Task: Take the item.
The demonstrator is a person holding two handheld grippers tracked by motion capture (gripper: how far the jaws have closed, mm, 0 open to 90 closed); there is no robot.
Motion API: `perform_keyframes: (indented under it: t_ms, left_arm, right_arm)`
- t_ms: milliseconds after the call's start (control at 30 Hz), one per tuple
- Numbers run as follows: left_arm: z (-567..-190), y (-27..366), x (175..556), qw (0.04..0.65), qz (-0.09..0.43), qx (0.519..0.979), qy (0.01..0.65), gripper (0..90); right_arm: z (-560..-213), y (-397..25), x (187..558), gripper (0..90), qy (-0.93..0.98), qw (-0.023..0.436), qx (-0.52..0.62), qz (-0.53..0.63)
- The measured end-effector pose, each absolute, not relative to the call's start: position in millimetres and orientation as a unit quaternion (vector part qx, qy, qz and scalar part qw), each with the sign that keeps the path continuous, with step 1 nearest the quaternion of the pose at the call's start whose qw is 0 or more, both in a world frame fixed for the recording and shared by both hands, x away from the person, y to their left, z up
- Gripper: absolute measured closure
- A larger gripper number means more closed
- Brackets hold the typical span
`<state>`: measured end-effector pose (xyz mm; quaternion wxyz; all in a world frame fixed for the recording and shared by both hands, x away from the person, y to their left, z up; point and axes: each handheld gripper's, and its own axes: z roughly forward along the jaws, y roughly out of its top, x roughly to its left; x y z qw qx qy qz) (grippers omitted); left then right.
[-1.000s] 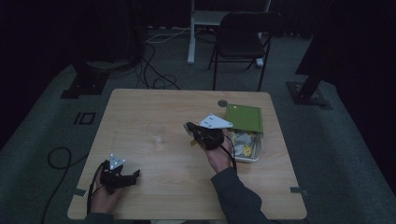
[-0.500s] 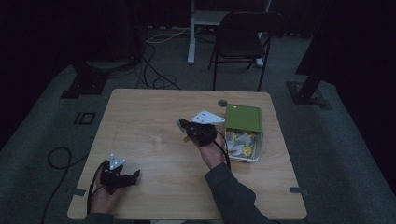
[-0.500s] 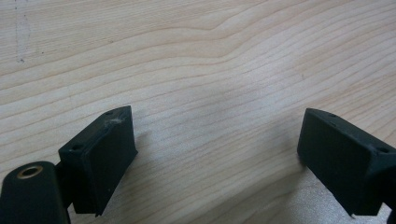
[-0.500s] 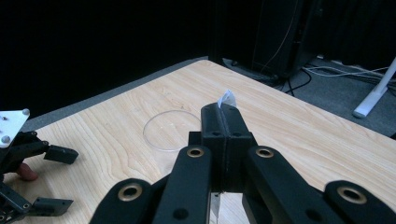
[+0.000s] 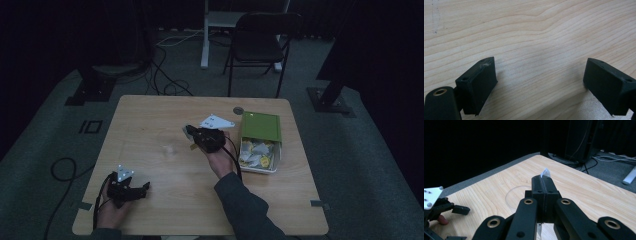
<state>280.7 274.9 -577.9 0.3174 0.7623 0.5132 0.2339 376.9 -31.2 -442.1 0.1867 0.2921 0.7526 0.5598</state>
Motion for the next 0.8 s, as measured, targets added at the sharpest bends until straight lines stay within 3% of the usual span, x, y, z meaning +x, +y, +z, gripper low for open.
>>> perform_keyframes:
  t_ms: [800]
  left_arm:
    - [-577.6,275.2,280.7,0.316,0.233,0.764,0.512,12.1]
  right_arm:
    - [-435.6,3.6,388.6,90.0,0.755,0.171,0.275,0.57]
